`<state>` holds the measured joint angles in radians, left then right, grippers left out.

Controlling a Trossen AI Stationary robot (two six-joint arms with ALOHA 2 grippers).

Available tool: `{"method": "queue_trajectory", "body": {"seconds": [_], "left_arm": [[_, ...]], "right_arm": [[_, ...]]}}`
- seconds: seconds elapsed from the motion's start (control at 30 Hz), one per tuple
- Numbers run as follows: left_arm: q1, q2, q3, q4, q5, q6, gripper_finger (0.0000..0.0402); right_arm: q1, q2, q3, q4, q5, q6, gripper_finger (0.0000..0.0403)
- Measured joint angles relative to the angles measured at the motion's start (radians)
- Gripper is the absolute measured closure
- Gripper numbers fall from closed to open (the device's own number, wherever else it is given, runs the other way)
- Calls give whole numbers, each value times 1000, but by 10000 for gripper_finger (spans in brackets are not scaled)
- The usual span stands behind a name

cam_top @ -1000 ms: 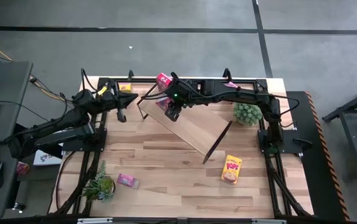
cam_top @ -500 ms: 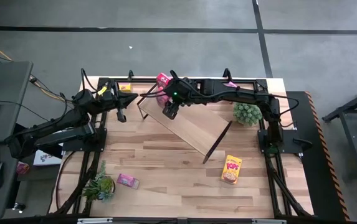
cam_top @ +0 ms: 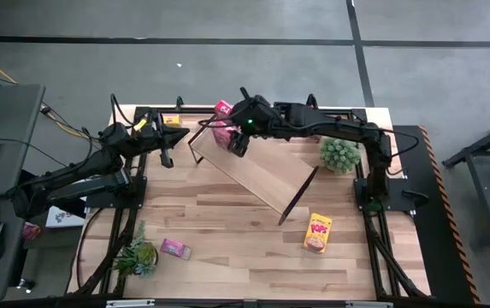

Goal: Stack cereal on shelf
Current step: Put the red cereal box on the shelf

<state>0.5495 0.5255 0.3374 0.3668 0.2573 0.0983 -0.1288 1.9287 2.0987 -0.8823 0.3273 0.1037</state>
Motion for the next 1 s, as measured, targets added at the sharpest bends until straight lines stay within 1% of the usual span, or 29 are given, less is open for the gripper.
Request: {"method": "queue_trajectory", "body": {"seconds": [0.1,0.17,0.27,0.33,0.37,0.47,0.57,0.6,0.73,0.83,0.93,1.0], "left_arm": [[0,0,0,0,-2,0,401],[0,0,0,1,-3,2,401],[0,0,0,0,-3,3,401],[0,0,0,0,-3,3,401],[0,0,0,0,-3,3,401],[0,0,0,0,-3,2,401],[0,0,0,0,-3,2,401],[0,0,0,-1,-3,2,401],[0,0,0,-2,-3,9,401],[0,0,0,-3,-2,16,401],[0,0,0,-3,-3,17,401],[0,0,0,-2,-3,17,401]], "right_arm": [[9,-27,1,-5,-24,0,167],[24,-43,1,-40,-24,-10,167],[53,-50,2,-151,35,-9,176],[70,-48,-17,-229,69,17,198],[77,-48,-41,-237,78,29,214],[91,-48,-155,-224,87,46,284],[90,-52,-292,-115,81,38,373],[85,-52,-335,-83,77,29,387],[64,-62,-445,104,52,-12,382],[50,-79,-490,247,13,-49,399],[45,-93,-512,334,11,-68,396],[42,-100,-518,356,9,-71,400]]}}
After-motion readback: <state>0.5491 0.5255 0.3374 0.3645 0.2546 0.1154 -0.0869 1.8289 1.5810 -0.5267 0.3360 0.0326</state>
